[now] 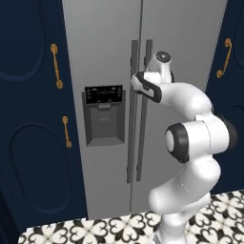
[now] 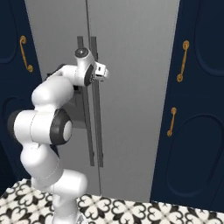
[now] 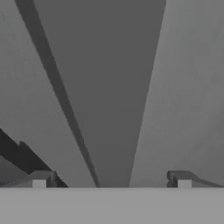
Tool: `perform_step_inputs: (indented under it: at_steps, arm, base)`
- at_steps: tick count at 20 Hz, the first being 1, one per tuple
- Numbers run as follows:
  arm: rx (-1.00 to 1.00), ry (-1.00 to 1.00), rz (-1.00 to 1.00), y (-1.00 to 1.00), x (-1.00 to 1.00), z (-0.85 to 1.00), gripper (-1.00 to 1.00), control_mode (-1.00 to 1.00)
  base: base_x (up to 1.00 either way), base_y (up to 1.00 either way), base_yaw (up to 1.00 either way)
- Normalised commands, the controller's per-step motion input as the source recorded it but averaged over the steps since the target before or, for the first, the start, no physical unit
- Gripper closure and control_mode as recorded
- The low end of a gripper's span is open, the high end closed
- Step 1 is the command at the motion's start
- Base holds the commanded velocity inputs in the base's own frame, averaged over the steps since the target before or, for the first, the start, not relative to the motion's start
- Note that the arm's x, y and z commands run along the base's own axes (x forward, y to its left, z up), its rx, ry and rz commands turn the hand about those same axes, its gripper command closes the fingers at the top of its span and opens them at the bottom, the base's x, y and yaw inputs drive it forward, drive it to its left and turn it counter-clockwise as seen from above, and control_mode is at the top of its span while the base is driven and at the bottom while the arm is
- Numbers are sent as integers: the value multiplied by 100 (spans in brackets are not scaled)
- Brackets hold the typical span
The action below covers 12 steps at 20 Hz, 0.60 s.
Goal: Take the strawberry from the fridge and place it on top of the pancake, located on the dining counter.
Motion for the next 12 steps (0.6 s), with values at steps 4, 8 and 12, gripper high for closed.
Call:
perform_step_inputs:
  at_steps: [4,8,12]
  arm:
    - [0,0,0,-4,51,-27,-100,-100]
    - [0,0,0,-2,51,-33,-100,-100]
    - [-2,-7,0,0,41,-42,-100,-100]
  base:
    - [0,0,0]
    - [0,0,0]
    - [0,0,0]
